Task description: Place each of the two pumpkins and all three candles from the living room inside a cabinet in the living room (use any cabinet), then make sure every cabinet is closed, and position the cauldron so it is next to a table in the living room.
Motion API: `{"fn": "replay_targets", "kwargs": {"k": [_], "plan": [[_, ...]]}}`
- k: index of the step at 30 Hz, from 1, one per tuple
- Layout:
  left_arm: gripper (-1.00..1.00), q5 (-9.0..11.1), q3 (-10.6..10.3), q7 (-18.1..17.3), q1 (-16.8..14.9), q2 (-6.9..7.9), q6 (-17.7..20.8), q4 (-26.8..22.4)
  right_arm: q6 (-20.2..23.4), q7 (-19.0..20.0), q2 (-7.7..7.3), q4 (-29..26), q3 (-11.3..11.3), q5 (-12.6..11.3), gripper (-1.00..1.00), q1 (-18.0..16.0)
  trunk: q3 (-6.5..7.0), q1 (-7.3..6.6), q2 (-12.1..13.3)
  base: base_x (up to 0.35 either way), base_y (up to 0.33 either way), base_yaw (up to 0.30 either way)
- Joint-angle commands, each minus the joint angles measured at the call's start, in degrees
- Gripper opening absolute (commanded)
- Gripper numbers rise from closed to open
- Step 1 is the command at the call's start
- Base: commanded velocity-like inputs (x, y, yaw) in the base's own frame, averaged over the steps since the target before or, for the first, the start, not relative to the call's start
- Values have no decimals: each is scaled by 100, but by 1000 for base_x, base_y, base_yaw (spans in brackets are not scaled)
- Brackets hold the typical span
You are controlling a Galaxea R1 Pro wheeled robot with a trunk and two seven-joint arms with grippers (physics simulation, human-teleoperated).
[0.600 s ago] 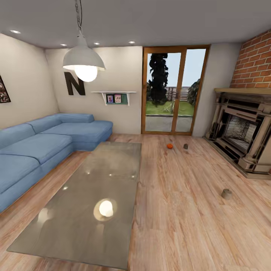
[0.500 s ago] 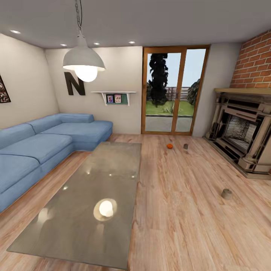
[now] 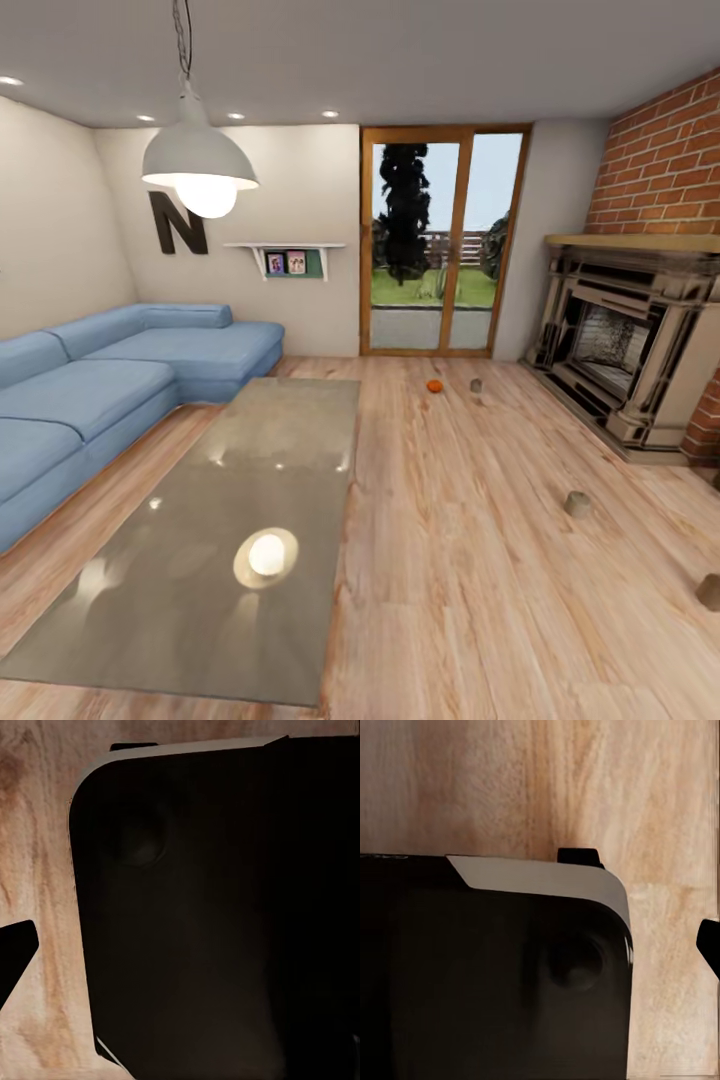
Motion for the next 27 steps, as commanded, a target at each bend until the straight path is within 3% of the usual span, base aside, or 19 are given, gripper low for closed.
{"fn": "replay_targets", "kwargs": {"k": [1, 9, 16, 22, 27], "plan": [[100, -13, -2, 1, 4, -9, -11, -14, -11, 13, -1, 10, -19, 22, 100, -6, -4, -1, -3, -49, -138, -278], [100, -20, -19, 3, -3, -129, -32, -49, -28, 12, 0, 17, -48, 13, 100, -5, -4, -1, -3, -11, -157, -286], [100, -58, -37, 57, -4, -307, -28, -462, -76, 5, -2, 9, -84, -32, 100, -2, -4, -1, -3, 55, -204, -289], [100, -80, -61, 71, -4, -392, -33, -895, -315, 4, -22, 39, -161, -364, 100, -1, -4, -1, -3, 11, -45, -289], [100, -71, -65, 81, -16, -401, -15, -1183, -342, 4, -33, 43, -167, -487, 100, 0, -4, -1, -3, 1, -4, -289]]}}
